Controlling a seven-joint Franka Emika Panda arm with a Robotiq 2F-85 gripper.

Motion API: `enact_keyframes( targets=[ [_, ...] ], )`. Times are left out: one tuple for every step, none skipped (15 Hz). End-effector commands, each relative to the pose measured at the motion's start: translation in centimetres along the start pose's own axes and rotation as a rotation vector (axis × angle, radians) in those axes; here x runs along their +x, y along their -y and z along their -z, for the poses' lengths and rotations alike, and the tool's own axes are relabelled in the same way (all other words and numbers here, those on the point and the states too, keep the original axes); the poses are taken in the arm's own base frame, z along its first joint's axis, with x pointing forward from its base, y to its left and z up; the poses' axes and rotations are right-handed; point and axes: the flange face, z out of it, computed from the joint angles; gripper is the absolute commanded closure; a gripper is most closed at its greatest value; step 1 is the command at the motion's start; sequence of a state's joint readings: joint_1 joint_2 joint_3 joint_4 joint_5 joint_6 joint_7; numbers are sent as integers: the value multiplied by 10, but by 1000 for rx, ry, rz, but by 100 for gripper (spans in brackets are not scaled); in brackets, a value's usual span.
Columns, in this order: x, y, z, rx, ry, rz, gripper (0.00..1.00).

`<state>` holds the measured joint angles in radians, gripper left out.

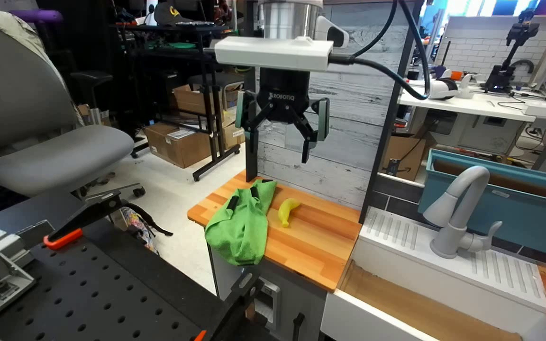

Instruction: Fold the green towel from left to right

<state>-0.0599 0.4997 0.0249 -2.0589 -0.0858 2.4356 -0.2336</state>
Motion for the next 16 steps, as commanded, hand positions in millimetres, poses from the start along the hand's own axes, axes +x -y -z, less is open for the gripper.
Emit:
enact_keyframes(
  targets=[
    [25, 16, -24, 0, 5, 65, 0],
    [33, 23, -34, -9, 13, 72, 0],
    [39, 29, -43, -15, 29, 83, 0],
    [45, 36, -51, -15, 42, 97, 0],
    [51, 42, -60, -13, 55, 115, 0],
    [56, 49, -69, -14, 62, 131, 0],
    [60, 55, -77, -21, 72, 146, 0],
    [64, 61, -86, -25, 81, 163, 0],
    [68, 68, -95, -31, 89, 181, 0],
    [71, 74, -104, -44, 93, 195, 0],
    [74, 80, -112, -56, 98, 213, 0],
    [76, 85, -119, -62, 101, 228, 0],
    [79, 91, -125, -67, 101, 243, 0],
    [82, 97, -132, -68, 101, 255, 0],
    [85, 102, -137, -71, 102, 266, 0],
    [87, 108, -142, -72, 106, 278, 0]
  ],
)
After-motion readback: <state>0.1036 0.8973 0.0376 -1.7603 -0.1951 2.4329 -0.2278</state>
